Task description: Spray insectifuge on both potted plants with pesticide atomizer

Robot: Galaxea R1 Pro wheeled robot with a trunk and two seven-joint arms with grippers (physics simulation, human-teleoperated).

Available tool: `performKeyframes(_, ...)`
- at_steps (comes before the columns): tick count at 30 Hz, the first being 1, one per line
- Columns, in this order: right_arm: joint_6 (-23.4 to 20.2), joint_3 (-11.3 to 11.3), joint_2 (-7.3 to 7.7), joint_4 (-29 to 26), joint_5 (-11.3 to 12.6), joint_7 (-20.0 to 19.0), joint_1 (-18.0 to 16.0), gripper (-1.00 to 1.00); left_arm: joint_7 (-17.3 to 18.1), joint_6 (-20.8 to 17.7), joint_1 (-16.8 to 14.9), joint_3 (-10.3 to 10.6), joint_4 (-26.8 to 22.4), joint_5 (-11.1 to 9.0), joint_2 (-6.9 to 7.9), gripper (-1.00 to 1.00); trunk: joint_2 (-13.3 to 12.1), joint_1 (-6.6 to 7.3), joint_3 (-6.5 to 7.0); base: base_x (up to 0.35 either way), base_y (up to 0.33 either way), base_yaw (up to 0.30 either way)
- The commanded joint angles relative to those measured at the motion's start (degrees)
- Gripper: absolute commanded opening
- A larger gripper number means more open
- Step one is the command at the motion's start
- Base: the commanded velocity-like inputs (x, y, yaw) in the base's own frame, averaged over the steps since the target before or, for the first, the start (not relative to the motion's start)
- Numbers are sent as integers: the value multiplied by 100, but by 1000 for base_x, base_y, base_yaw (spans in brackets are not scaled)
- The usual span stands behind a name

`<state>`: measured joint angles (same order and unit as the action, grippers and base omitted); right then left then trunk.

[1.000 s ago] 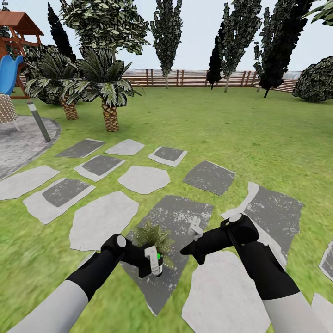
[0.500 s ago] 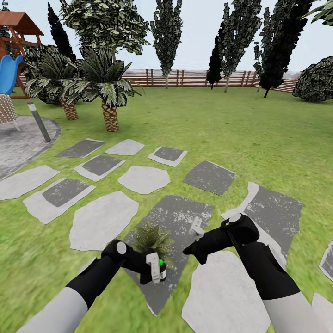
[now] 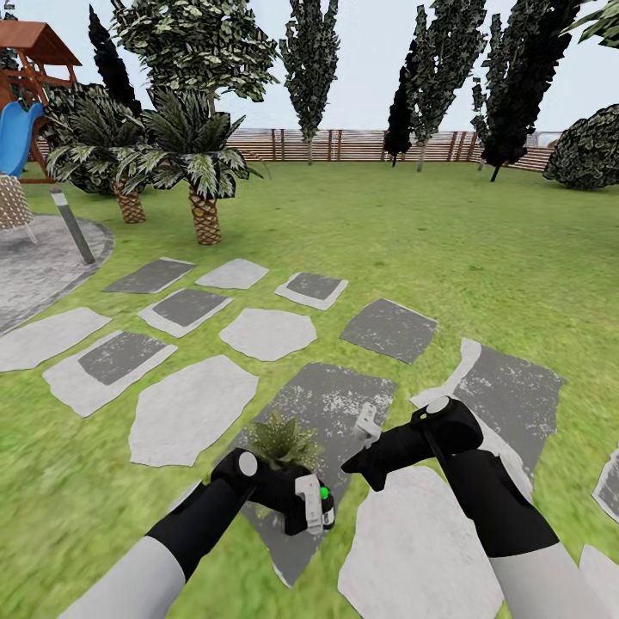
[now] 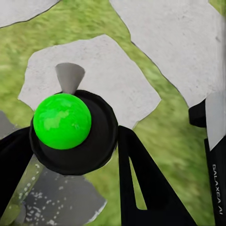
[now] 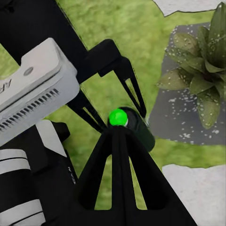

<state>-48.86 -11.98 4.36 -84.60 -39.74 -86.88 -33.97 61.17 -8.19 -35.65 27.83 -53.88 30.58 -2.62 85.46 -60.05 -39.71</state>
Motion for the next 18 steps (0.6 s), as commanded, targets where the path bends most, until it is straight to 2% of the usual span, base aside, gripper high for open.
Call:
performKeyframes(1, -61, -6, 3, -9, -53, -50, -5, -100, 27, -60, -3, 80, -9, 8, -14, -100, 3, 0, -5, 0, 0, 0)
performKeyframes(4, -62, -6, 3, -5, -53, -49, -5, -100, 27, -60, -3, 150, -9, 2, -25, -100, 3, 0, -5, 0, 0, 0)
performKeyframes(15, -62, -6, 16, -5, -52, -52, -6, -100, 62, -60, -3, 181, -17, -1, -36, -100, 3, 0, -5, 0, 0, 0)
performKeyframes(18, -60, -6, 20, -6, -52, -53, -6, -100, 59, -62, -3, 424, -18, -7, -37, -100, 3, 0, -5, 0, 0, 0)
